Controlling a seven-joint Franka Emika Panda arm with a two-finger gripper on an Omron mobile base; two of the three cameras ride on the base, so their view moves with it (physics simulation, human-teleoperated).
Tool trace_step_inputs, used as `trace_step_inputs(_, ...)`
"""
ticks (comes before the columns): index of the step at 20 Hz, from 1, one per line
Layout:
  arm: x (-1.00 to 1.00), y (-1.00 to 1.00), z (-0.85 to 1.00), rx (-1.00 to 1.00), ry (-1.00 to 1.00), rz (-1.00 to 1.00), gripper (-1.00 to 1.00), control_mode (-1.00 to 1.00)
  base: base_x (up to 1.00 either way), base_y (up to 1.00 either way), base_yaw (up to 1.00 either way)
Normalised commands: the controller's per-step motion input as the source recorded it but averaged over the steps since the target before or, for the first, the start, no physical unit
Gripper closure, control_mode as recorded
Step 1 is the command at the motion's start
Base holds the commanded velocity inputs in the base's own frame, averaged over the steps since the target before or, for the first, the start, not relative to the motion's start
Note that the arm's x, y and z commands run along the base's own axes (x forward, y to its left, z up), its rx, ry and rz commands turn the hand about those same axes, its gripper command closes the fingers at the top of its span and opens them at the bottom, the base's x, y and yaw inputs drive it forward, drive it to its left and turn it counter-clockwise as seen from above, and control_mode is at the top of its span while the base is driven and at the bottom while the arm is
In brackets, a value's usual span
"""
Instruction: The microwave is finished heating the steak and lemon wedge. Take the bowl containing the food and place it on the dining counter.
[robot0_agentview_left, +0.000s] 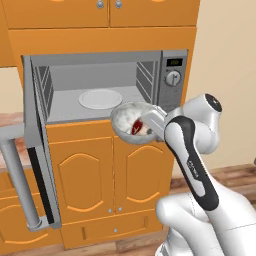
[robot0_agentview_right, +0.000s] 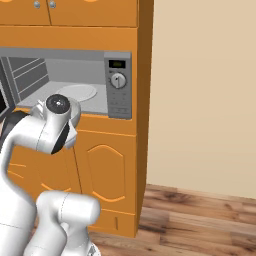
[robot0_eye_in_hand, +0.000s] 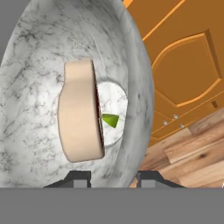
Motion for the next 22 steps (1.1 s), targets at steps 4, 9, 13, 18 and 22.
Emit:
trace_step_inputs(4,0.0,0.0,0.0,0.0,0.0,0.0,1.0,-1.0,0.0,0.0,0.0)
trace_step_inputs(9,0.0,0.0,0.0,0.0,0.0,0.0,1.0,1.0,-0.08,-0.04,0.0)
trace_step_inputs(13,0.0,0.0,0.0,0.0,0.0,0.0,1.0,1.0,-0.63,-0.48,0.21)
trace_step_inputs(18,0.0,0.0,0.0,0.0,0.0,0.0,1.0,1.0,-0.86,-0.91,0.39)
trace_step_inputs(22,0.0,0.0,0.0,0.0,0.0,0.0,1.0,1.0,-0.88,-0.83,0.65)
